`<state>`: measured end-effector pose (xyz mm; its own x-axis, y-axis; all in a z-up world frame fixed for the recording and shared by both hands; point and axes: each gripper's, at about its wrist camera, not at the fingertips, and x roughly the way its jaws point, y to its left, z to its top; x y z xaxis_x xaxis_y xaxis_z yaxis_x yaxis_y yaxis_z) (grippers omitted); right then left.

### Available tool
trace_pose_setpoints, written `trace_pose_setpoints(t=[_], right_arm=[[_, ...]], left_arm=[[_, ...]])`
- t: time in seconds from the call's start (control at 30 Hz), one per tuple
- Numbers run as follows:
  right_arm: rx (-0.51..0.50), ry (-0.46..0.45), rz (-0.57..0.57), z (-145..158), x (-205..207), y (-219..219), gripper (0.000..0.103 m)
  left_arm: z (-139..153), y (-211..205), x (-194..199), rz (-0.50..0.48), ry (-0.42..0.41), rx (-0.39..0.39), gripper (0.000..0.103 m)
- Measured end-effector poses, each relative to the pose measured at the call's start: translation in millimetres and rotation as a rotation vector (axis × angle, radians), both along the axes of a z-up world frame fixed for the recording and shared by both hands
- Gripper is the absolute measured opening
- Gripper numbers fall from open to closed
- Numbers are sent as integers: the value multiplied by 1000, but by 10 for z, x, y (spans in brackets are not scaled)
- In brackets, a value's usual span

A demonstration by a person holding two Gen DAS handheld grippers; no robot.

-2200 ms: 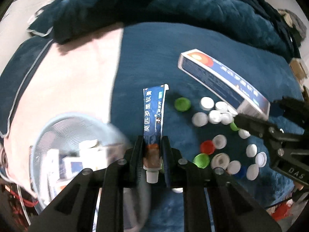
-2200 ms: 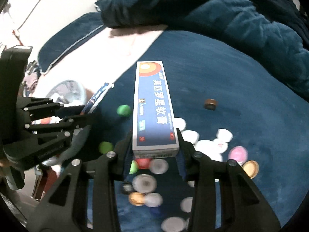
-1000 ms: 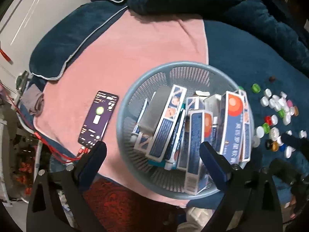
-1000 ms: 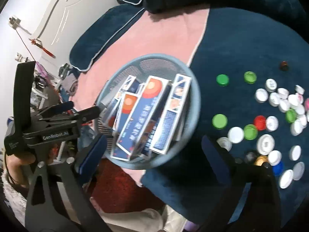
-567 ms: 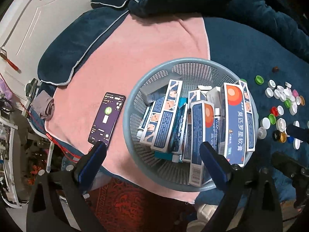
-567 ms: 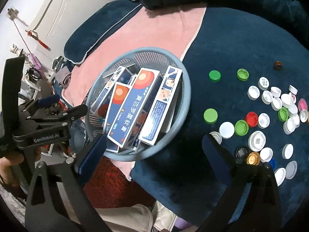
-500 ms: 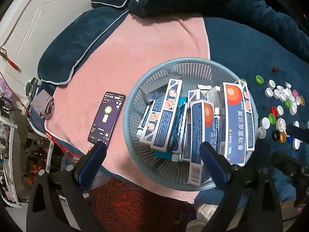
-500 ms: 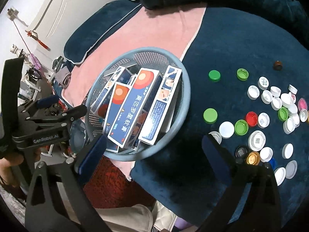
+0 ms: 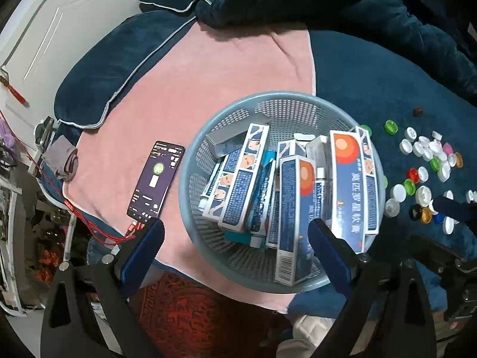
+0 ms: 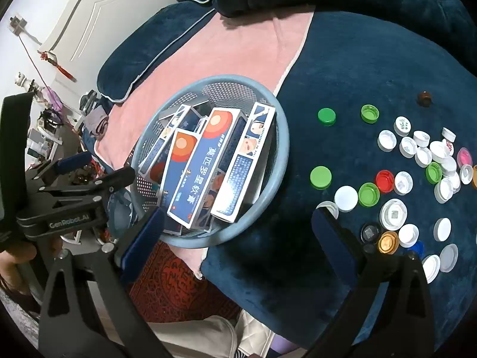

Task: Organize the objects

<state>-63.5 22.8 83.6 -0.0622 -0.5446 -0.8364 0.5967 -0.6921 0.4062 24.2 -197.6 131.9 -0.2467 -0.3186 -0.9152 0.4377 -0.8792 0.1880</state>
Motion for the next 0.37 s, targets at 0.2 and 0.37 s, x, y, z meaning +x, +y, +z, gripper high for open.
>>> trace_pose_setpoints(t=[0.2, 0.37], right_arm=[[-14, 12, -7, 47, 15, 40, 100], [-18, 12, -16, 54, 33, 98, 100]], left_arm=[[10, 90, -6, -2, -9, -4, 98], [59, 235, -25, -28, -10, -140, 98]])
